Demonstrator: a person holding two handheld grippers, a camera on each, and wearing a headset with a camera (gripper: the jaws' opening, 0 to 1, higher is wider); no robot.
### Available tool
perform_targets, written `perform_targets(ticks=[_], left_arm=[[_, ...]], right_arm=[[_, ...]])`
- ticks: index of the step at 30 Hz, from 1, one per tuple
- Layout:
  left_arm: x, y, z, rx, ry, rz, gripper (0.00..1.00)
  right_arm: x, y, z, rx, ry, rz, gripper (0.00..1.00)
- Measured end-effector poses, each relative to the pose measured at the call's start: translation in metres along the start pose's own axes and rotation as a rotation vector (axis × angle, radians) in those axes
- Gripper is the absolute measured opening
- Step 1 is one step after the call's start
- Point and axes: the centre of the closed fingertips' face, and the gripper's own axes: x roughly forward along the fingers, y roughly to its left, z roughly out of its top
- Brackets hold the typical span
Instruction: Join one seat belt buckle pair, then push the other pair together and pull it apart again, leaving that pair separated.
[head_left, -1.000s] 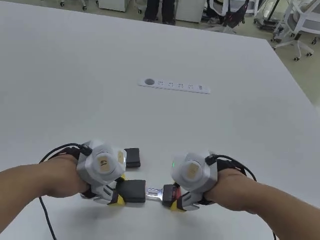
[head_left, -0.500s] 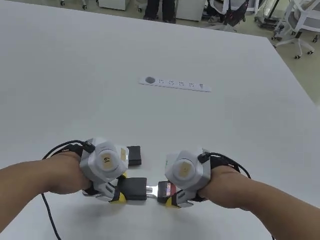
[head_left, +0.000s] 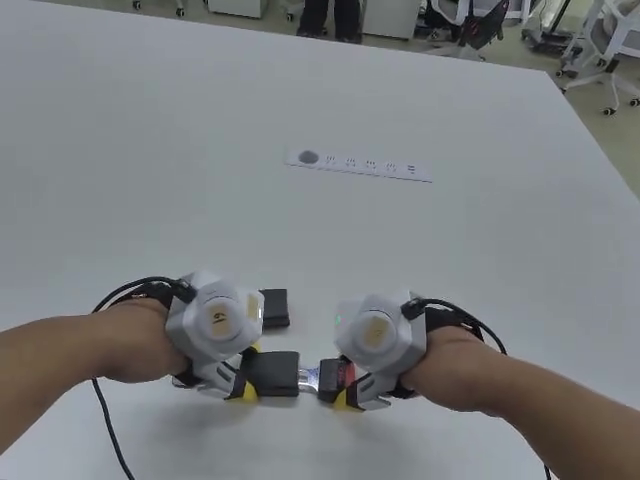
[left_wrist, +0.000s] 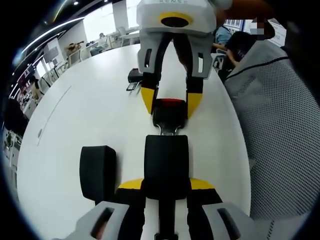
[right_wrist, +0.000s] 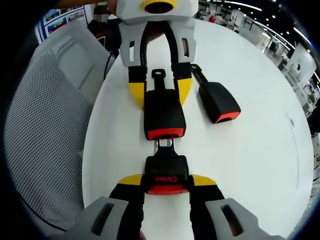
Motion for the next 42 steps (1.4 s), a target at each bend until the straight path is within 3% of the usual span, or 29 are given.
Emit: perform_targets(ticks=[11,32,33,42], left_arm=[[0.0,-0.002,0.0,-0.015,-0.023,0.002,0.32],[0.002,0.0,0.0,-0.016,-0.023,-0.001,0.32],[0.001,0.001,-0.001,-0.013,-0.019,-0.001,0.32],[0.002,0.001,-0.001,-0.018,-0.025,0.0,0.32]], right_arm=[[-0.002,-0.001,0.006,-0.06,0.038,0.016,0.3],[0.007,-0.001,0.02,-0.016,-0.052,-0.002,0.29],[0.01,0.002,0.026,-0.04,-0.068,0.015,0.29],[0.007,0.004,0.021,-0.018,-0.06,-0.005,0.3]])
